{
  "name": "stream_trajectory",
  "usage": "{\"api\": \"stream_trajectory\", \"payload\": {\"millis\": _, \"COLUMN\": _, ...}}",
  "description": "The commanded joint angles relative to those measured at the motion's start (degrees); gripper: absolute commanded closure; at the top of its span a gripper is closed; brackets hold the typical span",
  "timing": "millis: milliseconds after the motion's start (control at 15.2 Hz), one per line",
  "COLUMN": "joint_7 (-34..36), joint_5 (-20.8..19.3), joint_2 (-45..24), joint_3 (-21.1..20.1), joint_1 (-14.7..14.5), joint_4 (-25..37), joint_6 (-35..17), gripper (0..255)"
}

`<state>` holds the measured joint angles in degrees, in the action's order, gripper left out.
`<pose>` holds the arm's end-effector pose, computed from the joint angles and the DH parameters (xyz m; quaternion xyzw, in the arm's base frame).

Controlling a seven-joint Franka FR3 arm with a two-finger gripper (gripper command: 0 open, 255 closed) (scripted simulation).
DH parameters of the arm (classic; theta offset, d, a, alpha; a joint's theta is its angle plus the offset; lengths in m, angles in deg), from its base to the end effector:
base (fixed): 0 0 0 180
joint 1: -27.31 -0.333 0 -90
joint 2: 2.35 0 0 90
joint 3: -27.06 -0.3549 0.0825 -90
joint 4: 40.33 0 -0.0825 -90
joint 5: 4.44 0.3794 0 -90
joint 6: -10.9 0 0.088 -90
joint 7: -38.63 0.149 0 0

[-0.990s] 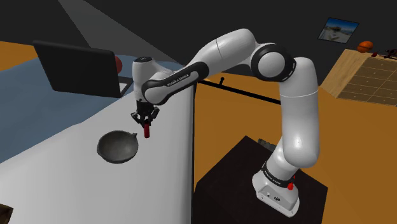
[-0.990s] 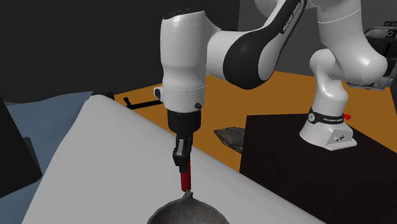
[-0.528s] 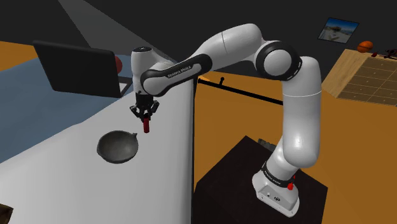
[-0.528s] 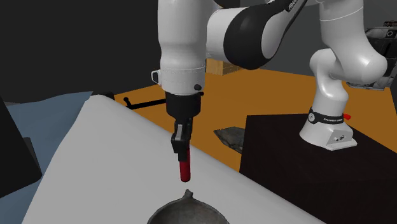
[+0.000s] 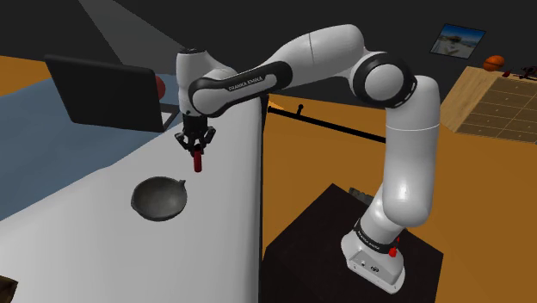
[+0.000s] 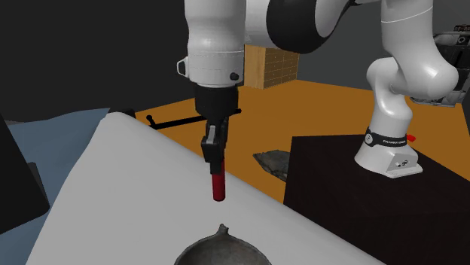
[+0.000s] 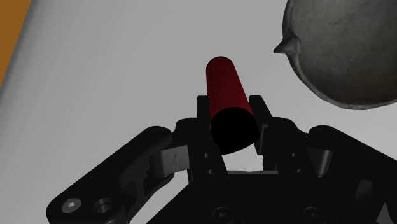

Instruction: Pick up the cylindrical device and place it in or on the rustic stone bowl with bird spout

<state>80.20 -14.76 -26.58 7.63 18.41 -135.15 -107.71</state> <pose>0.6165 0.2862 0.3743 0.9961 -0.0874 0.0142 0.0035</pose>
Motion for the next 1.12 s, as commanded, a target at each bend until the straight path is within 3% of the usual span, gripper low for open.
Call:
{"api": "stream_trajectory", "payload": {"millis": 0, "joint_7": -0.2, "joint_5": 0.3, "joint_2": 0.6, "joint_3": -0.1, "joint_1": 0.1, "joint_4": 0.9, "joint_6": 1.4, "gripper": 255}}
{"api": "stream_trajectory", "payload": {"millis": 726, "joint_7": -1.0, "joint_5": 1.3, "joint_2": 2.6, "joint_3": -0.6, "joint_1": 0.1, "joint_4": 5.9, "joint_6": 8.3, "gripper": 255}}
{"api": "stream_trajectory", "payload": {"millis": 1056, "joint_7": 4.6, "joint_5": -0.8, "joint_2": -2.9, "joint_3": -1.6, "joint_1": -5.5, "joint_4": 15.9, "joint_6": 13.3, "gripper": 255}}
